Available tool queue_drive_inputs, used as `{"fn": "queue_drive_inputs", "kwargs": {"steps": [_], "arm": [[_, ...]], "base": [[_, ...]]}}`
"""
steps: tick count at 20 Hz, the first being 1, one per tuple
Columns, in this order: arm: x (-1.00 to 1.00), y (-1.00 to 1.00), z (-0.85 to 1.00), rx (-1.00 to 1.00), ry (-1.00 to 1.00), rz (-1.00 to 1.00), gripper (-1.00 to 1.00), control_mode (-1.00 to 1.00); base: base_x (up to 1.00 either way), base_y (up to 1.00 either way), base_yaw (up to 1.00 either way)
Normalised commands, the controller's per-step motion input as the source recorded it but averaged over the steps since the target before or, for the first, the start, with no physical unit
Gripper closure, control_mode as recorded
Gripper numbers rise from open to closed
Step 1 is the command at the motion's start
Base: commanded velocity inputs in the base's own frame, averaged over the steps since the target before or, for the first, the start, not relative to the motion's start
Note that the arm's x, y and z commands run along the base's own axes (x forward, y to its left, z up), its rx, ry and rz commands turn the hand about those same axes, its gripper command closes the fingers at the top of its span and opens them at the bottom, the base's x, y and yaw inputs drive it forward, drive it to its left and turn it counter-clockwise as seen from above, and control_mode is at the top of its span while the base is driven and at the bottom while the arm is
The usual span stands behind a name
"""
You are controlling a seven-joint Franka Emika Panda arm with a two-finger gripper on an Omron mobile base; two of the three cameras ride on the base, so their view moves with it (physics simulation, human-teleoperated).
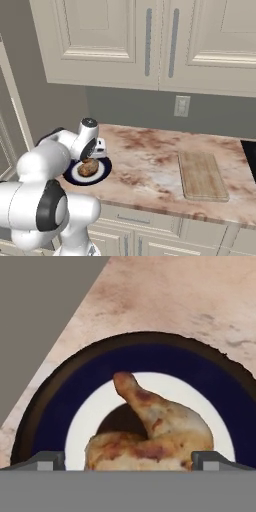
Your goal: Pick the chicken drumstick from the plate and place it on the cutting board. Then pick the condiment bottle from the cabinet and place it next to the cutting board.
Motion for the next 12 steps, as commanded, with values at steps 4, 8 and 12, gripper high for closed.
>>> {"fn": "queue_drive_inputs", "kwargs": {"steps": [4, 8, 12], "arm": [[0.11, 0.08, -0.14, 0.0, 0.0, 0.02, -1.0, -1.0], [0.13, 0.05, -0.17, 0.0, 0.0, 0.03, -1.0, -1.0], [0.15, 0.04, -0.18, 0.0, -0.01, 0.03, -1.0, -1.0]], "base": [[0.0, 0.0, 0.0], [0.0, 0.0, 0.0], [0.0, 0.0, 0.0]]}}
